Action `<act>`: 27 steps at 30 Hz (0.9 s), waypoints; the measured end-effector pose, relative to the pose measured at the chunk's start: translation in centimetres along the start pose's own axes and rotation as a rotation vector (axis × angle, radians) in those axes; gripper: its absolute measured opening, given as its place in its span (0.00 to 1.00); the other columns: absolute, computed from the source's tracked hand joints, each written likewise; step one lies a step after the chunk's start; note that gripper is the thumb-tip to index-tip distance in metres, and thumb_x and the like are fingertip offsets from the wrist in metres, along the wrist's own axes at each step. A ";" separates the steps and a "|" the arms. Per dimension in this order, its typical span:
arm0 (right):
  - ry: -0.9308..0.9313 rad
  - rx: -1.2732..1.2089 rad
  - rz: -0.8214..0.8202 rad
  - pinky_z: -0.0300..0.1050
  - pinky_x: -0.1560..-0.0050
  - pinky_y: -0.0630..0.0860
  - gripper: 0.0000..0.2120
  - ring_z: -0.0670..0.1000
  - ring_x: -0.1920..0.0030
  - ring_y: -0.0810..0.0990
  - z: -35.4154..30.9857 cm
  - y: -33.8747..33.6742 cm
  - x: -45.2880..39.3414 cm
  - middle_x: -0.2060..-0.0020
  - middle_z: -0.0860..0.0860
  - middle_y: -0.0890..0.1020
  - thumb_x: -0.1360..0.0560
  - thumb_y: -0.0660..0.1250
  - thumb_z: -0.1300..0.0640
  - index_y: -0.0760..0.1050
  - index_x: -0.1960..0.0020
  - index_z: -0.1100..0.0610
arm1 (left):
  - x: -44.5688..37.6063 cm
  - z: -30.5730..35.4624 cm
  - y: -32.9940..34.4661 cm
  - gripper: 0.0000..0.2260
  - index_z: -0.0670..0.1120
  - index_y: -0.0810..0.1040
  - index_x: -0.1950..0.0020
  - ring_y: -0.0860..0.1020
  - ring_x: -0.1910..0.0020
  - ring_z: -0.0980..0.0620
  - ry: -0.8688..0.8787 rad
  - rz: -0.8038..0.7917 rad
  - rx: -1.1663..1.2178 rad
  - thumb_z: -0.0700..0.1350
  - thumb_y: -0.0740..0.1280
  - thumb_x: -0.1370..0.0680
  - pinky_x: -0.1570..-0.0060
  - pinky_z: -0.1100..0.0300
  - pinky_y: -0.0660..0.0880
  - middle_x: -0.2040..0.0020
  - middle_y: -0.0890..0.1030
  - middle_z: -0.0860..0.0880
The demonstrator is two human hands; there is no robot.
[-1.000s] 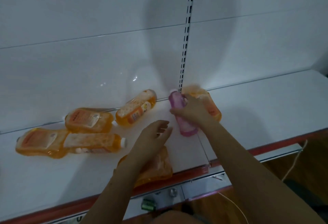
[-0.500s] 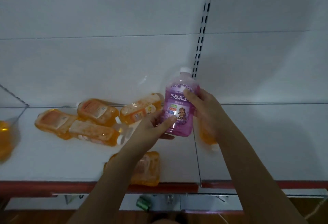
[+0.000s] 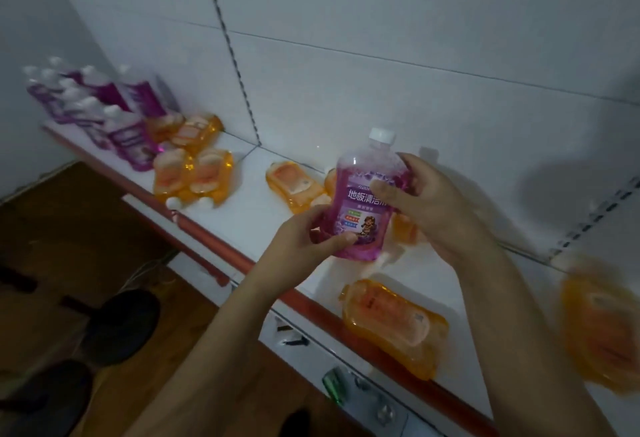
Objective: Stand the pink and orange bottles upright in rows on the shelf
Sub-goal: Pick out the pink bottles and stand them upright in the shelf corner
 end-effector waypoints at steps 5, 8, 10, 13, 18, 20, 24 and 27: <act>-0.046 0.096 -0.095 0.58 0.43 0.80 0.22 0.51 0.47 0.84 -0.5 9.4 -4.0 0.48 0.49 0.85 0.32 0.76 0.49 0.77 0.40 0.53 | 1.0 -3.6 -9.3 0.17 0.53 0.77 0.40 0.83 0.51 0.62 0.001 0.089 -0.069 0.52 0.75 0.27 0.50 0.65 0.80 0.48 0.84 0.56; -0.085 0.146 -0.148 0.59 0.43 0.80 0.21 0.52 0.47 0.84 -0.8 16.3 -6.6 0.48 0.50 0.85 0.31 0.75 0.48 0.77 0.40 0.53 | 1.4 -6.5 -15.4 0.19 0.50 0.78 0.38 0.83 0.50 0.60 0.004 0.139 -0.079 0.51 0.76 0.27 0.46 0.59 0.80 0.47 0.85 0.55; -0.107 0.164 -0.168 0.61 0.42 0.79 0.23 0.53 0.47 0.84 -0.9 21.0 -8.4 0.48 0.50 0.85 0.31 0.75 0.45 0.77 0.41 0.53 | 1.5 -8.2 -19.7 0.19 0.51 0.78 0.38 0.83 0.50 0.60 0.010 0.188 -0.080 0.50 0.76 0.27 0.46 0.58 0.80 0.47 0.85 0.56; -0.126 0.168 -0.183 0.63 0.43 0.78 0.29 0.54 0.47 0.84 -0.9 26.9 -11.0 0.48 0.51 0.85 0.36 0.76 0.37 0.77 0.41 0.52 | 1.4 -10.5 -25.6 0.18 0.52 0.78 0.39 0.83 0.50 0.62 -0.002 0.201 -0.072 0.49 0.76 0.27 0.48 0.64 0.79 0.48 0.85 0.57; -0.133 0.176 -0.209 0.58 0.41 0.79 0.35 0.51 0.44 0.83 -1.7 34.1 -15.8 0.45 0.48 0.84 0.39 0.77 0.34 0.76 0.38 0.50 | -0.6 -12.7 -33.7 0.19 0.52 0.78 0.37 0.82 0.48 0.61 0.021 0.197 -0.045 0.47 0.76 0.26 0.44 0.61 0.79 0.46 0.85 0.56; -0.149 0.229 -0.212 0.56 0.42 0.79 0.32 0.49 0.44 0.83 -2.3 35.9 -17.9 0.44 0.47 0.84 0.35 0.76 0.37 0.75 0.36 0.50 | -2.0 -13.3 -36.0 0.20 0.50 0.77 0.36 0.82 0.47 0.61 0.031 0.187 -0.047 0.48 0.76 0.26 0.44 0.61 0.78 0.45 0.84 0.56; -0.200 0.294 -0.103 0.48 0.48 0.82 0.19 0.46 0.51 0.85 -3.3 37.9 -23.0 0.50 0.45 0.85 0.30 0.73 0.45 0.78 0.41 0.49 | -5.8 -13.4 -40.1 0.19 0.53 0.76 0.36 0.81 0.47 0.63 0.077 0.168 -0.076 0.50 0.74 0.25 0.46 0.65 0.78 0.44 0.84 0.57; -0.242 0.283 0.011 0.49 0.53 0.83 0.09 0.50 0.53 0.85 -3.3 38.8 -27.9 0.53 0.46 0.85 0.27 0.72 0.48 0.78 0.48 0.46 | -9.3 -13.1 -44.1 0.20 0.53 0.76 0.34 0.80 0.45 0.65 0.152 0.228 -0.186 0.54 0.72 0.25 0.44 0.68 0.77 0.44 0.83 0.58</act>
Point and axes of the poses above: each hand's wrist, its own x-axis away from the middle knuckle, its own y-axis out of the palm, z = x × y, the point moved 4 cm from there along -x, towards the middle knuckle
